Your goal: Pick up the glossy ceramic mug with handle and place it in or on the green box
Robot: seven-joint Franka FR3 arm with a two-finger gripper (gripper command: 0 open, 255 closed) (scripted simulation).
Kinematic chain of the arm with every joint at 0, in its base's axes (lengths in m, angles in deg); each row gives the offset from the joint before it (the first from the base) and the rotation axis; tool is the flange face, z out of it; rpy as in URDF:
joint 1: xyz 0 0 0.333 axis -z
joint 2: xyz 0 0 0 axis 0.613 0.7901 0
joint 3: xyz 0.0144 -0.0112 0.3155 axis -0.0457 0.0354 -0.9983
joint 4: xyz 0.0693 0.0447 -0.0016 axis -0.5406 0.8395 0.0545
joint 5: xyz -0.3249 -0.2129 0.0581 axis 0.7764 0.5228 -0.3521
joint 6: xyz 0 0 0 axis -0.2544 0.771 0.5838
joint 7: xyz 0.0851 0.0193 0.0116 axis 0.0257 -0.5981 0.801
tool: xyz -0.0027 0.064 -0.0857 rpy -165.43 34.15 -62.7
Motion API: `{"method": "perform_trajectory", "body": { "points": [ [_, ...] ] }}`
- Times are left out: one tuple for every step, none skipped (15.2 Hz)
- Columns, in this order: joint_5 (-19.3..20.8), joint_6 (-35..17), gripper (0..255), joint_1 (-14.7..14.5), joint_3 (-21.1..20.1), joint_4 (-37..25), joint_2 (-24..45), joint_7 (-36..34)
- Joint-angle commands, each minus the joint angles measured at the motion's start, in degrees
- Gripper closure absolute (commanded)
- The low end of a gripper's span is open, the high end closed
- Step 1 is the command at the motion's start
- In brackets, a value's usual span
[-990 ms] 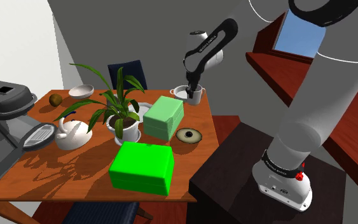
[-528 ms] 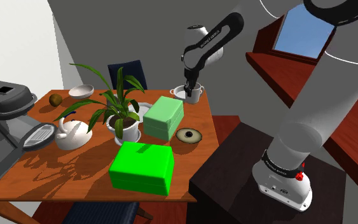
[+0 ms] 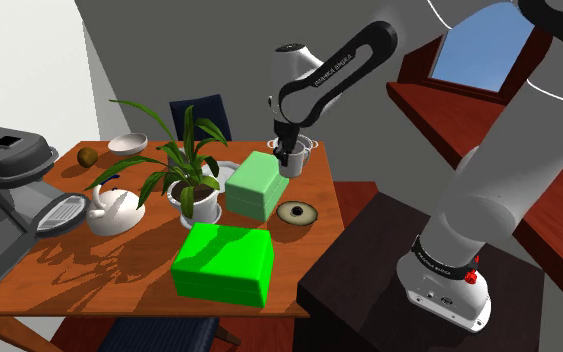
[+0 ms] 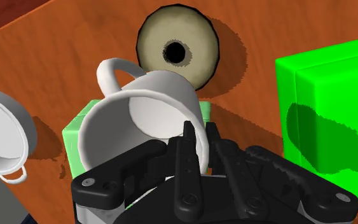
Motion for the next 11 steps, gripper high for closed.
{"method": "perform_trajectory", "body": {
  "points": [
    [-0.09,0.53,255,-1.44,-1.81,0.26,-0.62,-3.24],
    [-0.16,0.75,255,-2.14,-2.70,0.39,-0.88,-4.78],
    [-0.24,0.98,255,-2.86,-3.60,0.45,-1.09,-6.32],
    [-0.32,1.23,255,-3.57,-4.51,0.44,-1.23,-7.86],
    [-0.40,1.48,255,-4.28,-5.41,0.36,-1.32,-9.41],
    [-0.48,1.74,255,-4.98,-6.32,0.21,-1.34,-10.95],
    [-0.55,2.02,255,-5.67,-7.25,-0.01,-1.31,-12.49],
    [-0.60,2.30,255,-6.35,-8.16,-0.30,-1.21,-14.04],
    [-0.64,2.60,255,-7.05,-9.06,-0.66,-1.05,-15.59],
    [-0.65,2.90,255,-7.73,-9.96,-1.08,-0.84,-17.15],
    [-0.65,3.22,255,-8.40,-10.85,-1.58,-0.56,-18.71]
  ]
}}
